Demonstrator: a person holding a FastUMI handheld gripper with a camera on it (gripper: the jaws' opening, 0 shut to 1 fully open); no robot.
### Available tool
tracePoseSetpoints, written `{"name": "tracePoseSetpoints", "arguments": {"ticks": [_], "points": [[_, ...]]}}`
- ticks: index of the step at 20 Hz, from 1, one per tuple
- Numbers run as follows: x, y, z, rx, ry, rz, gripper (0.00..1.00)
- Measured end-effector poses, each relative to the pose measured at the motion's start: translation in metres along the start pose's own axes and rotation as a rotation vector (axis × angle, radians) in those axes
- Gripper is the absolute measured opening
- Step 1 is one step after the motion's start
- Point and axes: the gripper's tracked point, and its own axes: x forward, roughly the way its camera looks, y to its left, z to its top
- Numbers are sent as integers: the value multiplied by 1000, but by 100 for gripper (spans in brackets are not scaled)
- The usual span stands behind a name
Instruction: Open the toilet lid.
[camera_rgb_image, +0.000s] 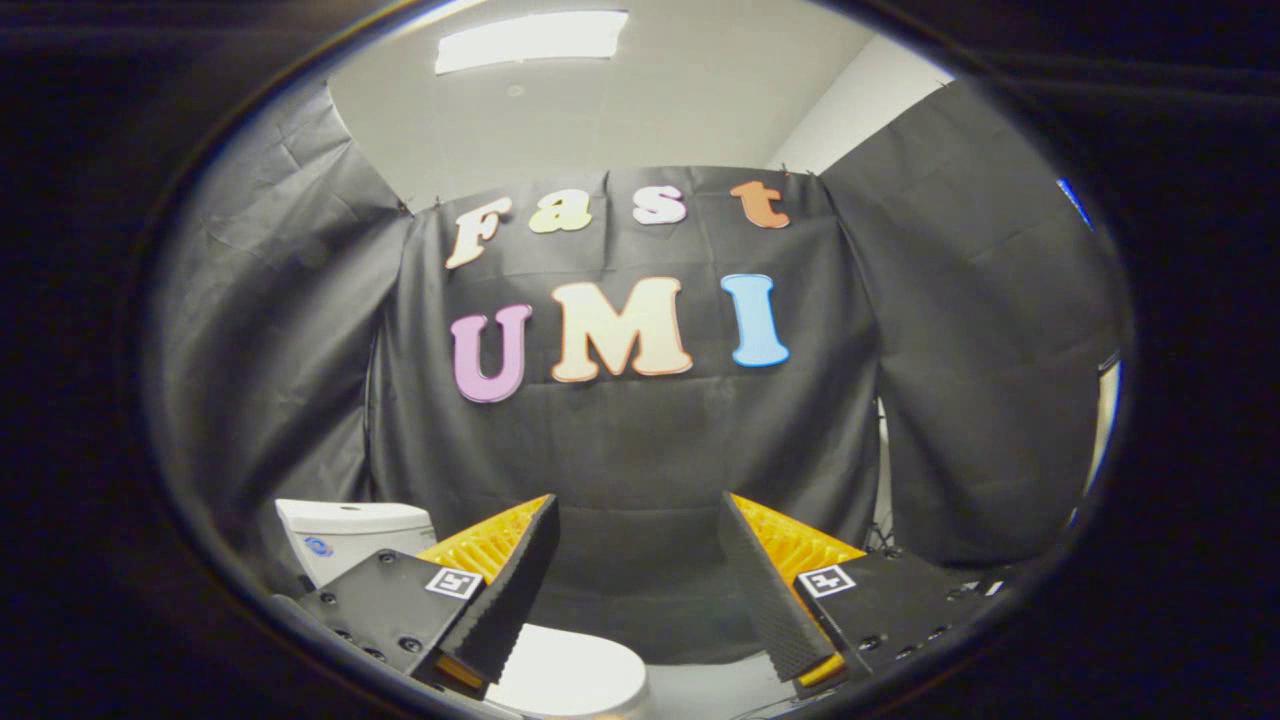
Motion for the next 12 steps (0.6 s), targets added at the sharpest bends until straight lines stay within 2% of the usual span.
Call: {"name": "tracePoseSetpoints", "arguments": {"ticks": [8, 12], "points": [[25, 107, -44, 155, -46, 165, 94], [28, 153, -74, 220, -31, 215, 94]]}}
